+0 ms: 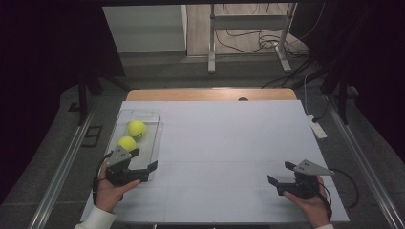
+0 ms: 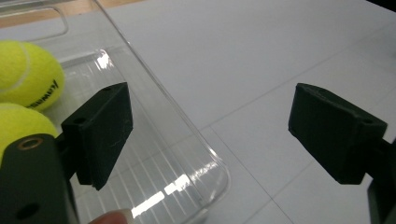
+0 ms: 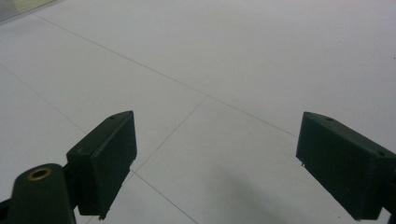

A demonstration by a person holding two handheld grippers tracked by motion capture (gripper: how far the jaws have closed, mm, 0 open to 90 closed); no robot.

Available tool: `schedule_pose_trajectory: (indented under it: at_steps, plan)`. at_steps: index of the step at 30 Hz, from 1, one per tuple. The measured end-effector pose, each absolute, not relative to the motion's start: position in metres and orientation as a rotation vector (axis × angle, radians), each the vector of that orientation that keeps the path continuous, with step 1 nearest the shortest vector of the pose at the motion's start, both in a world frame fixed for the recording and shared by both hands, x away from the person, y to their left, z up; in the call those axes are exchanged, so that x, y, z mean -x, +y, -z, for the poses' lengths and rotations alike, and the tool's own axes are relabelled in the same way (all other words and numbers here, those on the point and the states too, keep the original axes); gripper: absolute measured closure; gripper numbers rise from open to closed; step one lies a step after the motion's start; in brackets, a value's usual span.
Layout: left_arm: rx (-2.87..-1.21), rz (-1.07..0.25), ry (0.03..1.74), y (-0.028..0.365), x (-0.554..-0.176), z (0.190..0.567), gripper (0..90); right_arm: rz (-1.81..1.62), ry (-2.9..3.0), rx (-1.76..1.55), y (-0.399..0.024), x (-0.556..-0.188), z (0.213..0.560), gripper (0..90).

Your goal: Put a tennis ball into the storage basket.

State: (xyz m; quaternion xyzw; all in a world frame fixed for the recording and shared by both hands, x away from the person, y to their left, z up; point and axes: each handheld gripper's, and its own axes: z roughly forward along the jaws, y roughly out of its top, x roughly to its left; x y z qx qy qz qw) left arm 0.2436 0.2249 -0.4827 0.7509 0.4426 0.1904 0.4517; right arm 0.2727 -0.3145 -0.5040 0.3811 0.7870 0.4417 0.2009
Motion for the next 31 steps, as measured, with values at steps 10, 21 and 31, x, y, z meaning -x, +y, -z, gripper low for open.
schedule_pose_trajectory:
  at_steps: [10, 21, 31]
  plan:
    - [-1.888, -0.476, 1.072, 0.216, -0.239, 0.496, 14.7, -1.268, 2.206, -1.05, -0.315, -0.27, 0.503, 12.6]
    - [-1.887, -0.474, 1.073, 0.218, -0.241, 0.495, 14.8, -1.265, 2.22, -1.041, -0.315, -0.271, 0.504, 12.5]
    - [-1.908, -0.471, 1.072, 0.215, -0.242, 0.497, 14.8, -1.265, 2.219, -1.044, -0.316, -0.271, 0.504, 12.6]
